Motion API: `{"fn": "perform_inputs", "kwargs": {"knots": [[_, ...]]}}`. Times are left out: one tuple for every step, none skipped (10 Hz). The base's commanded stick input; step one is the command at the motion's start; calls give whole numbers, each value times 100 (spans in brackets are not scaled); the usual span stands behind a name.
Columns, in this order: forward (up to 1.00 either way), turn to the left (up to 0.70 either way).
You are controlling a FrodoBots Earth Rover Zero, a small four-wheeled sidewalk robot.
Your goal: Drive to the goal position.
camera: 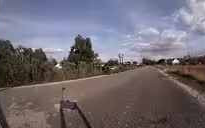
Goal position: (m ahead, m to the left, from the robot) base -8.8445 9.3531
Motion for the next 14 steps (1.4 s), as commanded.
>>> {"fn": "perform_inputs", "kwargs": {"knots": [[0, 0], [0, 0], [4, 0], [0, 0], [3, 0], [4, 0], [1, 0], [0, 0], [0, 0], [0, 0], [0, 0], [2, 0], [2, 0], [0, 0]]}}
